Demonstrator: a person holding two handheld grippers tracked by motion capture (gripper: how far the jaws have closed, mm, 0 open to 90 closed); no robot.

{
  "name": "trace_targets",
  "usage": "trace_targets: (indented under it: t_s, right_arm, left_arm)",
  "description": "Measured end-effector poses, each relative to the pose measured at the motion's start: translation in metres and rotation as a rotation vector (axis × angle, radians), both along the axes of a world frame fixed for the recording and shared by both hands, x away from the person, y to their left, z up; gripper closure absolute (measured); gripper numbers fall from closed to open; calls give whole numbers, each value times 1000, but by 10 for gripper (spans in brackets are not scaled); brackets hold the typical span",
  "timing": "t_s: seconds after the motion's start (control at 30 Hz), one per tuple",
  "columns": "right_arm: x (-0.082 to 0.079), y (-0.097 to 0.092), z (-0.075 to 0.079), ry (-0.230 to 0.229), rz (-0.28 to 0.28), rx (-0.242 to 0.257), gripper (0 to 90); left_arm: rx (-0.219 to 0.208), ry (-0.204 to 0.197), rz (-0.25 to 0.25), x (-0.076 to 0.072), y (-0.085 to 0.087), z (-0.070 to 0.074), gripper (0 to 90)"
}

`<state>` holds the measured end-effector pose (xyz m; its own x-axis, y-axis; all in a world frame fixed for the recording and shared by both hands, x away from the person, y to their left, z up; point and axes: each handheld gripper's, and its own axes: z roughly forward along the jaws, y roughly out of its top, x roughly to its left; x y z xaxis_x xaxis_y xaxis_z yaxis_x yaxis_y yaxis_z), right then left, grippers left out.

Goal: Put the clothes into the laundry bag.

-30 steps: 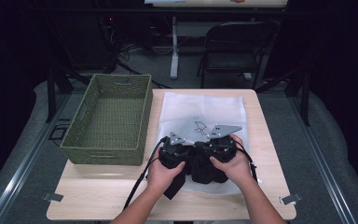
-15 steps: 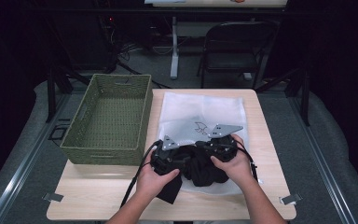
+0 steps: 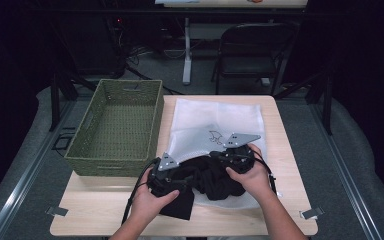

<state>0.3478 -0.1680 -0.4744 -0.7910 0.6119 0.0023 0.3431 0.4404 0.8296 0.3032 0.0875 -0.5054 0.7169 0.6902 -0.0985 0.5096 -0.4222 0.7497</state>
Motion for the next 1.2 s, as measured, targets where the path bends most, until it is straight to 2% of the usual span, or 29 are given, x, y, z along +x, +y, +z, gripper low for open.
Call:
trace_targets:
  t_s: [0.13, 0.27, 0.43, 0.53, 0.6, 0.7, 0.73, 0.93, 1.0, 1.07, 1.2]
  right_arm:
    - [0, 0, 0, 0, 1, -1, 891]
    - [0, 0, 0, 0, -1, 0, 891]
    - [-1, 1, 0, -2, 0, -2, 891]
    - [-1, 1, 0, -2, 1, -2, 891]
    - [-1, 1, 0, -2, 0, -2, 891]
    - [-1, 1, 1, -5, 2, -2, 891]
    - [-1, 1, 1, -5, 1, -2, 891]
    - [-1, 2, 1, -5, 1, -3, 891]
    - [-2, 2, 1, -5, 1, -3, 891]
    - [-2, 2, 1, -5, 1, -2, 892]
    - [-2, 2, 1, -5, 4, -3, 891]
  left_arm:
    - [-8, 28, 2, -8, 7, -9, 394]
    - [4, 27, -5, -14, 7, -14, 393]
    - [26, 41, -16, -15, 4, -25, 391]
    - [24, 68, -19, -15, 3, -33, 387]
    - [41, 70, -22, -13, 1, -37, 397]
    - [73, 72, -25, -11, -4, -42, 448]
    - [89, 61, -22, -11, -6, -43, 487]
    - [114, 56, 6, -6, -10, -47, 692]
    - [92, 65, 9, -6, -11, -46, 772]
    - [72, 48, 0, -6, -13, -41, 819]
    - [40, -5, -11, -7, -17, -27, 842]
